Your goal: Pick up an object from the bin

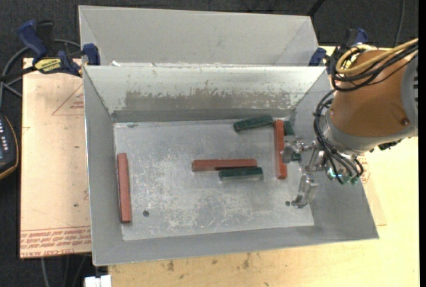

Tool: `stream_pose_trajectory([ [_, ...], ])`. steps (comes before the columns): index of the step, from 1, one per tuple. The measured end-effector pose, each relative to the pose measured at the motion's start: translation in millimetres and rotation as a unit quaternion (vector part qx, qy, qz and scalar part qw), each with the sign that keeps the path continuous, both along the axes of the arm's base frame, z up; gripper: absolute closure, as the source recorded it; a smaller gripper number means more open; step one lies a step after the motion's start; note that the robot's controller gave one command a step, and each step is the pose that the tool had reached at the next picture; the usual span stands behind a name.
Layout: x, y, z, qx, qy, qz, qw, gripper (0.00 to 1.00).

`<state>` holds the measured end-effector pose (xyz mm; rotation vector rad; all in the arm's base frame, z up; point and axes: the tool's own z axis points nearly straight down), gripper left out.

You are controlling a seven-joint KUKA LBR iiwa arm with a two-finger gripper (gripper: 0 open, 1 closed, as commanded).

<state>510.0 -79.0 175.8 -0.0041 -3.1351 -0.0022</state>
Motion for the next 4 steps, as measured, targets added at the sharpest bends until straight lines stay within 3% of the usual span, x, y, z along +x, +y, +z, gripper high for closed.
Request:
stream_pose_trajectory([
  [1, 92.0, 28.6, -110.3, 0.001, -0.0038, 0.004, 1.0, 0.0],
  [2, 68.5, 68.1, -105.8, 0.001, -0.0035, 0.054, 0.9986, 0.0],
  [3, 69.3, 66.6, -105.2, 0.0, -0.0043, 0.053, 0.9986, 1.0],
  [4, 88.5, 105.7, 40.3, 0.0, -0.0094, 0.032, 0.9995, 1.0],
])
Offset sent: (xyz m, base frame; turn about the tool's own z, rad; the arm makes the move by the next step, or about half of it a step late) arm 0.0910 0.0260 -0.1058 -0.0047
